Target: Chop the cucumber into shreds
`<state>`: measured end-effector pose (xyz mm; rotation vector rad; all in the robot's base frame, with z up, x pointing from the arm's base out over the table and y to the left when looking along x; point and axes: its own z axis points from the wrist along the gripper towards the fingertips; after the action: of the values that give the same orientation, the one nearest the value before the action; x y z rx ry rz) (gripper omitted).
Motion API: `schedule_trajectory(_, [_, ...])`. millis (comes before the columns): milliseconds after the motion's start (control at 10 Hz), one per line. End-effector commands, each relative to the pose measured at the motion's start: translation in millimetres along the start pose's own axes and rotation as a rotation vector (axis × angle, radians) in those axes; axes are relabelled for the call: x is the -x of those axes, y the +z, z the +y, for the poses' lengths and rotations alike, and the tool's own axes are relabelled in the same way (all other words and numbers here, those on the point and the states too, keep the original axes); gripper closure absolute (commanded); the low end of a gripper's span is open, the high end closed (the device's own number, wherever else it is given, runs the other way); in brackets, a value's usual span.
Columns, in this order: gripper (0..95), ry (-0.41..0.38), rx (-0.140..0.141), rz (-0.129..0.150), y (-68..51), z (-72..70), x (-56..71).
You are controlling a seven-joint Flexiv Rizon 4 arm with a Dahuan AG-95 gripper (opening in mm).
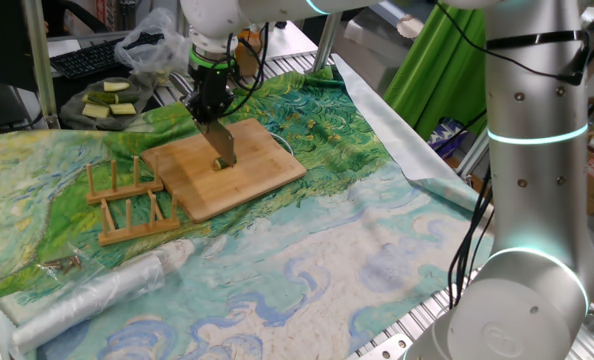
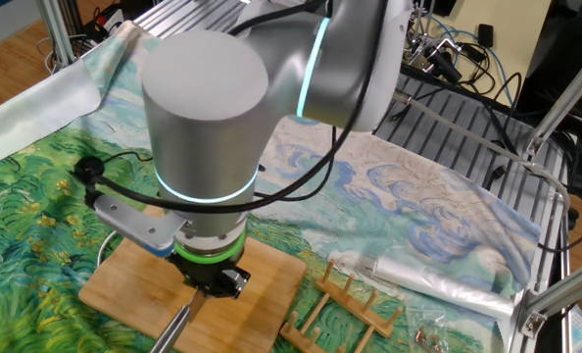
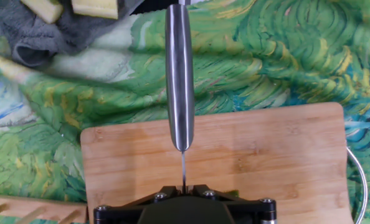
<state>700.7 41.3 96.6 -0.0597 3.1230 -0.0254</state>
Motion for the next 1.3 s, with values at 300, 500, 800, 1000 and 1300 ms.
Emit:
schedule_trajectory(300, [95.0,-0.072,0.010,0.001,2.7,-20.3,-15.7])
schedule_trajectory(500, [95.0,-0.073,0.015,-0.007,8.8,-23.9,-21.0])
schedule_trajectory(800, [95.0,-0.068,0.028,-0.004,14.3,-25.1,-26.8])
schedule_trajectory(1000, [95.0,-0.061,0.036,-0.006,19.7,-22.5,-34.4])
schedule_trajectory(1300, [95.0,-0.062,0.036,-0.009,25.2,-21.5,-39.9])
